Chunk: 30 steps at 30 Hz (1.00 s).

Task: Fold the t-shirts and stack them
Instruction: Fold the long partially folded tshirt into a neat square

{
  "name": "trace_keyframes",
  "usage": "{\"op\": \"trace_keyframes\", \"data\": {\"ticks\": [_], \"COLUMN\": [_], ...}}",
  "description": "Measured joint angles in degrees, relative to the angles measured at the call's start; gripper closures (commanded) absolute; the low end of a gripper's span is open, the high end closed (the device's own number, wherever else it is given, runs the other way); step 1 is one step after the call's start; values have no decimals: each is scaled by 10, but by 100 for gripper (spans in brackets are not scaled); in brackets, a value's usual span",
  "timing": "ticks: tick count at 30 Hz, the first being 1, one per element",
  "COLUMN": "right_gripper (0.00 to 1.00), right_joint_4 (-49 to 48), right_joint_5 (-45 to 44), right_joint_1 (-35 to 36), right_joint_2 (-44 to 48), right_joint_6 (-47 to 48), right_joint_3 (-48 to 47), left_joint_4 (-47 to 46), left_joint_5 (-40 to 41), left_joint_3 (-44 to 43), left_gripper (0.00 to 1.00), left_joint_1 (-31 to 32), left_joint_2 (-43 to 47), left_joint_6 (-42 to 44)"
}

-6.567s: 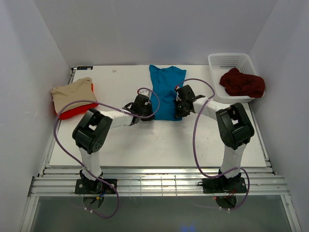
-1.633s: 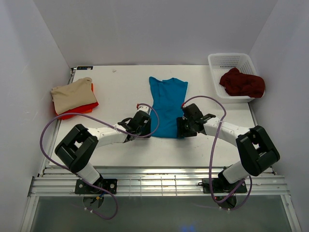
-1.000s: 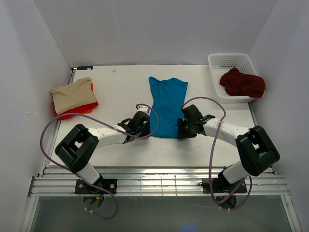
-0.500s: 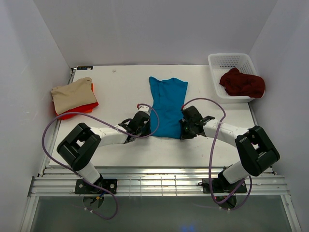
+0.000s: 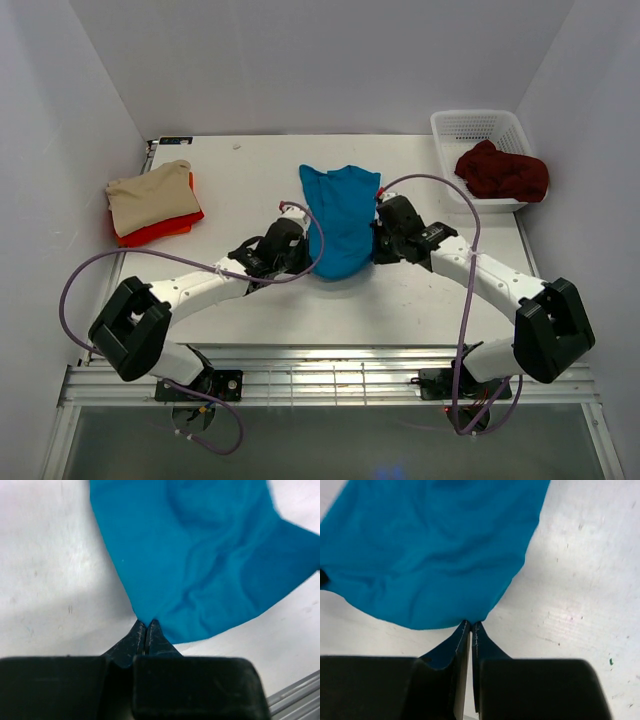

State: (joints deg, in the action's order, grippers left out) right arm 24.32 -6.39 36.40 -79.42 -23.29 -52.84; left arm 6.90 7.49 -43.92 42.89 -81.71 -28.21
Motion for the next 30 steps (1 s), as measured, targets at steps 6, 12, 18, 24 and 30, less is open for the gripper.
{"op": "trace_keyframes", "data": {"ticks": [6,12,18,24,30], "right_gripper": [92,92,92,92,92], "right_joint_4": [-4,-6,-14,-19,-20], "right_joint_5": [-26,-56,-91,-113,-124], "right_joint_1": [0,0,-3,-14,-33], "right_joint_2": [-1,-62,-145,-190,-232], "right_joint_6": [15,36,65,93,119], "right_joint_3": [-62,-93,-175,-258,-339], "left_joint_4": [1,-15,-65,-108,-133], "left_joint_5": [4,30,57,72,85], "left_joint_3": [-75,-80,-103,-133,-185], "left_gripper": [100,100,100,100,100], "left_joint_1": [0,0,-12,-33,-53], "left_joint_2": [0,-28,-90,-127,-156], "left_joint_6": [6,17,30,44,55]}}
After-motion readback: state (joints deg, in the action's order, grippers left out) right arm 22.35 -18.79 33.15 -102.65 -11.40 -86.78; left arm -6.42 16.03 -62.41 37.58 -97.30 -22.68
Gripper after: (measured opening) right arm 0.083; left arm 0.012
